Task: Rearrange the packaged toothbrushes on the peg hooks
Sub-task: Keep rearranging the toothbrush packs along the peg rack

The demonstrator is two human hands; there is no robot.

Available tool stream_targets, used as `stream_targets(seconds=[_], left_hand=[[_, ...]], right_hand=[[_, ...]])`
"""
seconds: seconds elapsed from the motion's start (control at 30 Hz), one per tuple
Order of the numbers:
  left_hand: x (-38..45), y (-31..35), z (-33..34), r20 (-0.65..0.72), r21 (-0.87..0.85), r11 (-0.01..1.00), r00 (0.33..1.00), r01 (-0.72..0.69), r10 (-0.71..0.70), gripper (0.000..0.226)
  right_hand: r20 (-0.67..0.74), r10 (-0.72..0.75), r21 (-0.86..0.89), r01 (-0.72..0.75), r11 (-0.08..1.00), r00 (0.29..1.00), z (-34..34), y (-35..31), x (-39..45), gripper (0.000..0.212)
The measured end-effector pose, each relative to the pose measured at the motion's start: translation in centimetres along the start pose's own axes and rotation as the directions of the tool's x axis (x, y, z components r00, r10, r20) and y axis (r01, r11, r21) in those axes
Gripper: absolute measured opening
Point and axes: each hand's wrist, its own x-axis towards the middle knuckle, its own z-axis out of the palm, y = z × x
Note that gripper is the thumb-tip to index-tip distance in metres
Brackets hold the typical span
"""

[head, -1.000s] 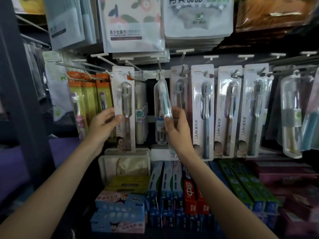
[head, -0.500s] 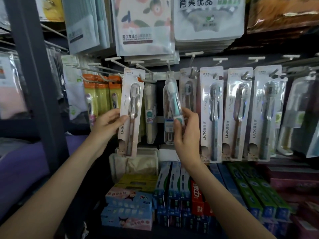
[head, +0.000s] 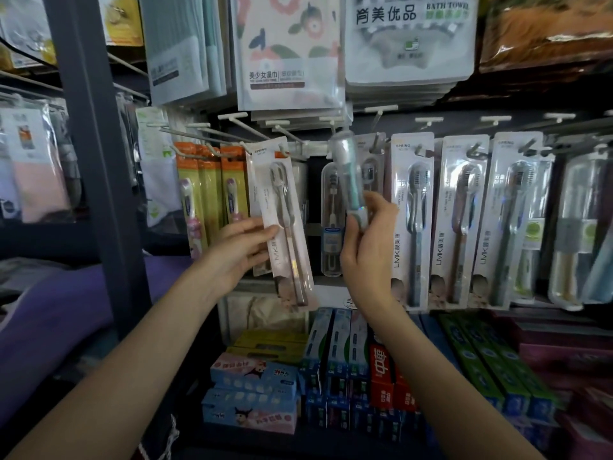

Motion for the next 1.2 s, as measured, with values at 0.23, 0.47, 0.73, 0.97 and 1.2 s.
stream_targets(seconds=[0.23, 0.47, 0.73, 0.97, 1.2], left_hand=[[-0.2, 0.9, -1.3, 0.011, 0.195, 0.980, 0.999, -0.042, 0.041, 0.016], [0.1, 2.1, -2.8, -0.025, 0.395, 0.914, 0.994, -0.092, 0.111, 0.027], [0.9, 1.3, -2.5, -0.036, 0.374, 0.923, 0.993, -0.091, 0.113, 0.015], [1.7, -0.2, -1.4, -0.078, 0.314, 0.944, 0.988, -0.102, 0.133, 0.013], [2.7, -1.1, 0.7, -0.095, 0.236, 0.967, 0.988, -0.093, 0.118, 0.010]], right_hand=[[0.270, 0.026, -0.120, 0.007, 0.993, 0.963, 0.5, 0.9, -1.1, 0.037], [0.315, 0.251, 0.054, -0.281, 0.958, 0.916, 4.0, 0.7, 0.8, 0.041], [0.331, 0.162, -0.018, -0.166, 0.986, 0.930, 4.7, 2.1, 1.3, 0.040], [0.425, 0.229, -0.146, -0.184, 0.972, 0.876, 5.5, 1.7, -0.8, 0.061], [0.272, 0.106, -0.164, -0.062, 0.985, 0.957, 1.6, 0.6, -1.1, 0.052]])
